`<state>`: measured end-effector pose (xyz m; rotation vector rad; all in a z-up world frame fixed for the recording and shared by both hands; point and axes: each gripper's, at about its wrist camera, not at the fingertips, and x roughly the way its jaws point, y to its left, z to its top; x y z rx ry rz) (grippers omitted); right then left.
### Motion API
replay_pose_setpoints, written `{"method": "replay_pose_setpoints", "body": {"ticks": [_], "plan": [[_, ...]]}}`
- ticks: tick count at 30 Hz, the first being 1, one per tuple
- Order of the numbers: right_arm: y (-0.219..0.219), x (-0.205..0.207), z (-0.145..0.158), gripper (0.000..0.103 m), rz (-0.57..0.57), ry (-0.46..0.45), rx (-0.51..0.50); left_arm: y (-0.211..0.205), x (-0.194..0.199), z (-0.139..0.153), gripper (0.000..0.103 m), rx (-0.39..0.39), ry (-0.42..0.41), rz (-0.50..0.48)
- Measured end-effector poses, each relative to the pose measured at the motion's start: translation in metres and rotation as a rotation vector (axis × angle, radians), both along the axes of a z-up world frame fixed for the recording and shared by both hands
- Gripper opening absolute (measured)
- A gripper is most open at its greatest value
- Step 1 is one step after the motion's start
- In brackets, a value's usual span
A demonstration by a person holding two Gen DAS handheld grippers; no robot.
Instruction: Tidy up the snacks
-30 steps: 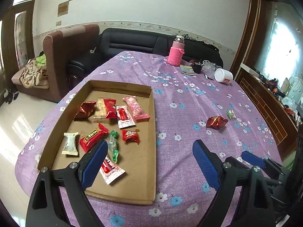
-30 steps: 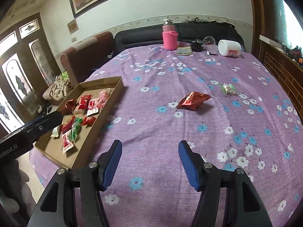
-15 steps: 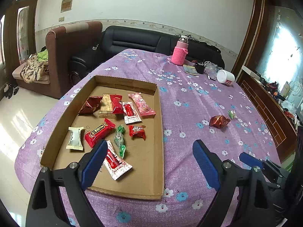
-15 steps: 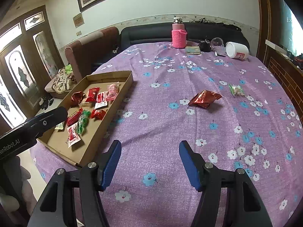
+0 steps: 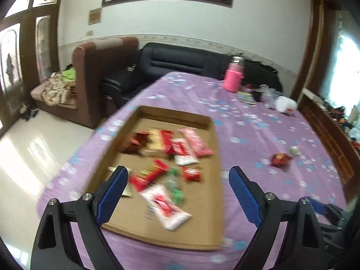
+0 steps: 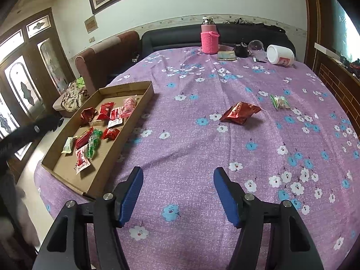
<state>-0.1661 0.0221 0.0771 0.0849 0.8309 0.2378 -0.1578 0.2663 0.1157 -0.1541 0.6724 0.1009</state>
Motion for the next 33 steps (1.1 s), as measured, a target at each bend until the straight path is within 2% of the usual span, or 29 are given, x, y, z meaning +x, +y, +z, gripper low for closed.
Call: {"method": "replay_pose_setpoints", "body": {"ticks": [3, 5, 6, 8, 11, 15, 17, 19, 22, 24, 26, 30, 33], "plan": [[-0.006, 0.002, -0.002, 0.069, -0.014, 0.001, 0.018, 0.039, 0.021, 0.000, 0.091, 0.029, 0.074, 0.066], [-0.010, 0.005, -0.007, 0.069, -0.024, 0.012, 0.042, 0.051, 0.040, 0.001, 0.091, 0.105, 0.103, 0.088], [-0.012, 0.006, -0.009, 0.069, -0.027, 0.018, 0.052, 0.052, 0.052, 0.001, 0.091, 0.176, 0.117, 0.105], [-0.014, 0.009, -0.015, 0.069, -0.027, 0.041, 0.082, 0.048, 0.081, -0.006, 0.091, 0.291, 0.157, 0.080], [-0.014, 0.007, -0.015, 0.069, -0.022, 0.041, 0.083, 0.043, 0.115, -0.030, 0.091, 0.391, 0.257, 0.064], [-0.020, 0.004, -0.007, 0.069, -0.030, 0.003, 0.075, 0.028, 0.125, -0.057, 0.091, 0.532, 0.341, 0.042], [-0.024, 0.005, -0.005, 0.071, -0.039, -0.011, 0.077, 0.019, 0.121, -0.069, 0.091, 0.597, 0.385, -0.002], [-0.027, 0.007, -0.006, 0.072, -0.046, -0.010, 0.089, 0.014, 0.116, -0.070, 0.091, 0.622, 0.384, -0.026], [-0.030, 0.012, -0.010, 0.072, -0.050, 0.001, 0.103, 0.018, 0.118, -0.046, 0.091, 0.580, 0.320, 0.004], [-0.032, 0.012, -0.011, 0.072, -0.050, 0.003, 0.112, 0.023, 0.132, -0.028, 0.091, 0.554, 0.274, 0.053], [-0.033, 0.011, -0.009, 0.072, -0.049, -0.005, 0.111, 0.024, 0.157, -0.024, 0.091, 0.574, 0.272, 0.074], [-0.040, 0.006, -0.005, 0.072, -0.060, -0.020, 0.113, 0.019, 0.198, -0.050, 0.091, 0.683, 0.349, 0.081], [-0.048, 0.004, -0.002, 0.072, -0.073, -0.033, 0.114, 0.004, 0.203, -0.080, 0.092, 0.772, 0.430, 0.026]]}}
